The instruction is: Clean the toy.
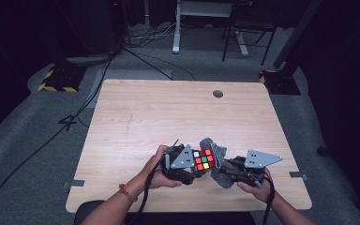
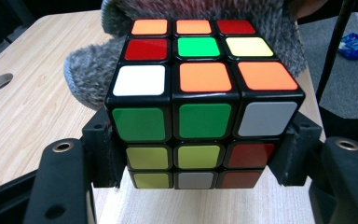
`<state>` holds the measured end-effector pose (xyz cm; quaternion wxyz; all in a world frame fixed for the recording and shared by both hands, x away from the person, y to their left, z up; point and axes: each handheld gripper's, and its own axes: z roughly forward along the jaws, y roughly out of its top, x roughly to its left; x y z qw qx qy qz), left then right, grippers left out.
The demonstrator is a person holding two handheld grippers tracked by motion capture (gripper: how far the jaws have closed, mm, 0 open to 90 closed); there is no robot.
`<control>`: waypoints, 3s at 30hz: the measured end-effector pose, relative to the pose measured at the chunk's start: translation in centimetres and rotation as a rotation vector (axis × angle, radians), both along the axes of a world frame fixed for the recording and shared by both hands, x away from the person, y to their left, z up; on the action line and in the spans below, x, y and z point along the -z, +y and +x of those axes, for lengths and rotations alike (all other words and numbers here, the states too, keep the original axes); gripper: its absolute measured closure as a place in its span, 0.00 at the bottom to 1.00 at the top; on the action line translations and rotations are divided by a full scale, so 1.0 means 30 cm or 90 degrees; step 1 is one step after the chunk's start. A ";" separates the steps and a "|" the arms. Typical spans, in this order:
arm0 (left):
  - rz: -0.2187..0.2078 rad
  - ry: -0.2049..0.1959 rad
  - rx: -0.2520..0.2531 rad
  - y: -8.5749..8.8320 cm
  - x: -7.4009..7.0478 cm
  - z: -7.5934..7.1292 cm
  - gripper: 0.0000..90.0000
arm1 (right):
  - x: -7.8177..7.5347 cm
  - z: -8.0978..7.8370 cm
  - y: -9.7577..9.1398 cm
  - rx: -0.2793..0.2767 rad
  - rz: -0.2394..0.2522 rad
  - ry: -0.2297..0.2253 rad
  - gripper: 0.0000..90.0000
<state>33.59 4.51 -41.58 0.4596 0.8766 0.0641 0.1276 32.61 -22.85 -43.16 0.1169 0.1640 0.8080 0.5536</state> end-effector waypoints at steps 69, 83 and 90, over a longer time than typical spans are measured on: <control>0.101 0.145 -0.130 0.242 0.213 0.076 0.36 | 0.165 0.084 -0.099 0.047 -0.272 0.086 0.72; 0.141 0.118 -0.144 0.248 0.222 0.056 0.33 | 0.159 0.079 -0.096 0.050 -0.263 0.082 0.53; 0.110 0.096 -0.166 0.287 0.172 0.028 0.29 | 0.096 0.062 -0.113 0.061 -0.235 0.060 0.40</control>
